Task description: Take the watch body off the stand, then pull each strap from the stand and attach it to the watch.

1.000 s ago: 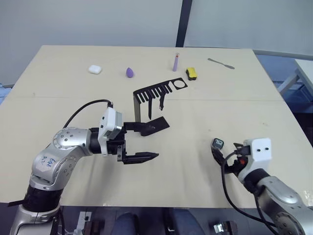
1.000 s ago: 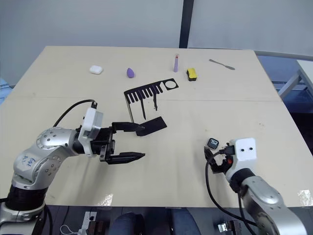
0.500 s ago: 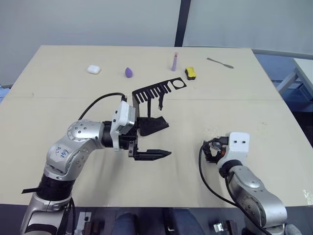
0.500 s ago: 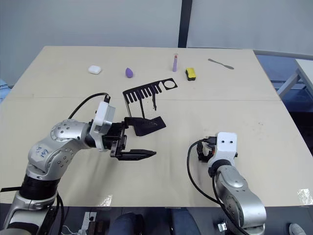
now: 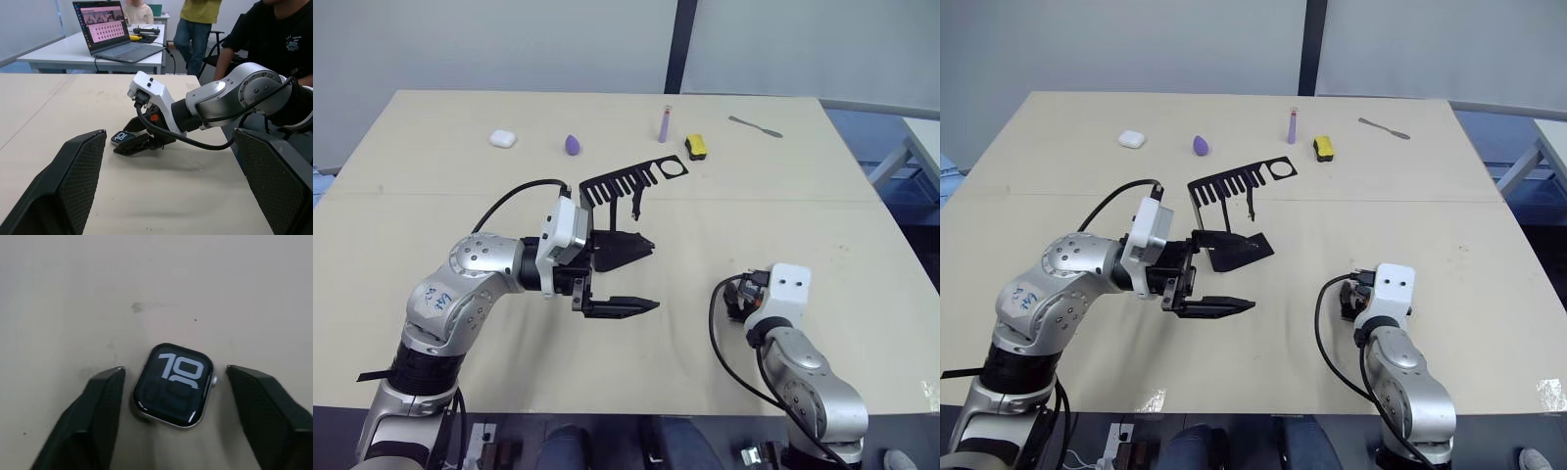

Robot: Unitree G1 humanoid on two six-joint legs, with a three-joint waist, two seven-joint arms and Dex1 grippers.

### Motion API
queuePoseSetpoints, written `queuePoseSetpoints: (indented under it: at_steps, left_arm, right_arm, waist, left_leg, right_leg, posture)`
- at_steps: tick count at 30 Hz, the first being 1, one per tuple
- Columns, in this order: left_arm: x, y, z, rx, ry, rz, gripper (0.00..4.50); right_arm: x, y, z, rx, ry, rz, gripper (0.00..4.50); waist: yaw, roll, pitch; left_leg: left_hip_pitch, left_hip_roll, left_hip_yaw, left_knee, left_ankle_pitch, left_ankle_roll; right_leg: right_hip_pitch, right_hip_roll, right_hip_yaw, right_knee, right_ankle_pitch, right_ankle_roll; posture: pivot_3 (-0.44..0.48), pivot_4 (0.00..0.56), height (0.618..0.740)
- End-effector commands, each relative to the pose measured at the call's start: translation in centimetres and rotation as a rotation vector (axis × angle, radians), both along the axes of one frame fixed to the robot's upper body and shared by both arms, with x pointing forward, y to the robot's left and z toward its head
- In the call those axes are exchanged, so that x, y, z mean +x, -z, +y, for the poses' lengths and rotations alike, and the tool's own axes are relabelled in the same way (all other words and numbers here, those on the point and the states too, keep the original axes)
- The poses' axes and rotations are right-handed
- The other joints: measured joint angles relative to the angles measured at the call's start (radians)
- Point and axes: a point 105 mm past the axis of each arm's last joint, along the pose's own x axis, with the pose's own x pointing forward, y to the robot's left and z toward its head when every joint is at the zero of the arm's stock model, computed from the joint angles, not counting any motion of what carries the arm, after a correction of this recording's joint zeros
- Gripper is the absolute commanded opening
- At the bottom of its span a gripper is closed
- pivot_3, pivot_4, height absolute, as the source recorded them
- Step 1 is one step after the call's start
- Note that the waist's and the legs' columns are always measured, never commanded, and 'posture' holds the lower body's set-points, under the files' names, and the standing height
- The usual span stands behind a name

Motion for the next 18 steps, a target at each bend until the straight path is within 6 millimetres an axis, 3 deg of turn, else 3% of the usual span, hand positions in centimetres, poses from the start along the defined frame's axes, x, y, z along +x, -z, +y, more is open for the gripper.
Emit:
queuePoseSetpoints:
  at_steps: [1,8,18]
  left_arm:
    - [-0.3,-0.5,-0.2,-0.015,0.022,-0.027,4.5]
    - [-0.3,-0.3,-0.1,-0.021,0.015,-0.024,4.5]
    - [-0.3,0.0,-0.3,-0.034,0.014,-0.024,4.5]
  right_arm:
    - [-0.1,-0.6,-0.8,-0.034,0.001,-0.014,1.8]
    - [0.2,-2.6,-1.8,-0.078,-0.246,-0.016,1.73]
    - [1.7,-1.7,-2.5,-0.107,-0.538,-0.035,1.73]
  waist:
    - [0.0,0.0,0.0]
    - [0.001,0.0,0.0]
    - [0.001,0.0,0.0]
  left_leg:
    - [0.0,0.0,0.0,0.0,0.0,0.0]
    - [0.0,0.0,0.0,0.0,0.0,0.0]
    - [0.0,0.0,0.0,0.0,0.0,0.0]
  right_leg:
    - [0.0,0.0,0.0,0.0,0.0,0.0]
    - [0.0,0.0,0.0,0.0,0.0,0.0]
    - [0.0,0.001,0.001,0.0,0.0,0.0]
  posture:
    - [0.0,0.15,0.74]
    - [0.0,0.15,0.74]
    - [0.0,0.15,0.74]
